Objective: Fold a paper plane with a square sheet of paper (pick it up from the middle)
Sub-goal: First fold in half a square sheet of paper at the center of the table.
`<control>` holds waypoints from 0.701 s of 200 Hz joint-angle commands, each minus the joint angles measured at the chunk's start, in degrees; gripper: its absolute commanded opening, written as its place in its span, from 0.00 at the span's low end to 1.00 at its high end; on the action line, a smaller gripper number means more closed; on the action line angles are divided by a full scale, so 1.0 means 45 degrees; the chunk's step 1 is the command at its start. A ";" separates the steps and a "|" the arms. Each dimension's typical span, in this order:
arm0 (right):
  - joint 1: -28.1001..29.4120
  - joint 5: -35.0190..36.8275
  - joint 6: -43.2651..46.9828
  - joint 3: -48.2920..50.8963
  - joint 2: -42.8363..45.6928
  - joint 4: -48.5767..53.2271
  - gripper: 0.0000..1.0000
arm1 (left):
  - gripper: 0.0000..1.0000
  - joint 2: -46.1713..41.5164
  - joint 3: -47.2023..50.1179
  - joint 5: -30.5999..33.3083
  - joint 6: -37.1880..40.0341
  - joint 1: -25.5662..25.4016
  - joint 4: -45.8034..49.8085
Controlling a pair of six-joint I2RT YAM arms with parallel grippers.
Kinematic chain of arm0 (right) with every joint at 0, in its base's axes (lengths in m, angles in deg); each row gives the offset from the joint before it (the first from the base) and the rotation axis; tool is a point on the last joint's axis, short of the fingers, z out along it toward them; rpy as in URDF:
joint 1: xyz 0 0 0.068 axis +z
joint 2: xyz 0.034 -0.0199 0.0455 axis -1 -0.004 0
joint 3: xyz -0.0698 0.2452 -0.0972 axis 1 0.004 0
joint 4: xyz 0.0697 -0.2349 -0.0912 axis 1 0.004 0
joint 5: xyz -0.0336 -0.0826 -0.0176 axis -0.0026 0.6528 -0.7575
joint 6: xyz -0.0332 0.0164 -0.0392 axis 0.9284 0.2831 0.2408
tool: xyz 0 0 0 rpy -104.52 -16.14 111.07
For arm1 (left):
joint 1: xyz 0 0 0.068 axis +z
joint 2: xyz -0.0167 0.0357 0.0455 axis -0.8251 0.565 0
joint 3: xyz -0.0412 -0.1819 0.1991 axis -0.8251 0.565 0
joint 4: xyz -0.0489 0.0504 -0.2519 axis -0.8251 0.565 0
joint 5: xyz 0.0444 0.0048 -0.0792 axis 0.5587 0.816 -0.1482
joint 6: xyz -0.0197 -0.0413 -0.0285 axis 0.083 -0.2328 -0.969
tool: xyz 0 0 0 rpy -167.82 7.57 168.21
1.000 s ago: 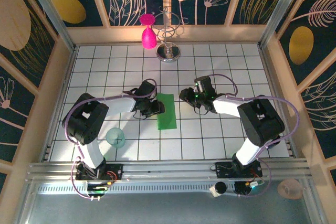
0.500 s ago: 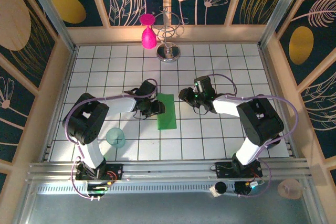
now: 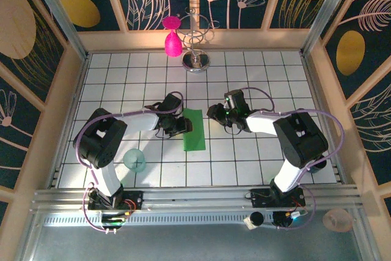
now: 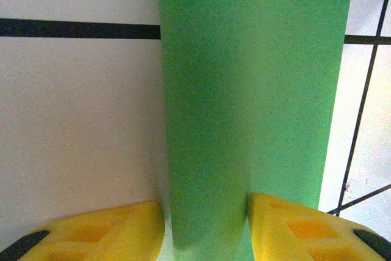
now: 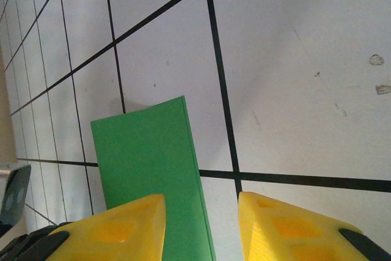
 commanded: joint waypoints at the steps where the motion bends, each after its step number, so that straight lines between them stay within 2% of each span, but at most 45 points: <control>1: 0.0203 -0.0339 0.0220 -0.0026 -0.0242 -0.0432 0.37 | 0.48 0.4559 0.1521 0.1644 0.0420 -0.0516 -0.0487; 47: 0.0345 -0.1596 0.0070 0.0050 -0.0404 -0.1472 0.36 | 0.48 0.4704 0.1467 0.1604 0.0249 -0.0517 -0.0419; 64: 0.0841 -0.1779 0.0021 -0.0076 -0.0601 -0.1614 0.34 | 0.48 0.4754 0.1484 0.1622 0.0220 -0.0508 -0.0390; 105: 0.1280 -0.2094 -0.0088 -0.0333 -0.1253 -0.1471 0.24 | 0.48 0.4866 0.1500 0.1603 0.0216 -0.0504 -0.0348; 140: 0.1399 -0.2223 -0.0194 -0.0374 -0.1474 -0.1369 0.20 | 0.48 0.4887 0.1592 0.1486 0.0213 -0.0513 -0.0458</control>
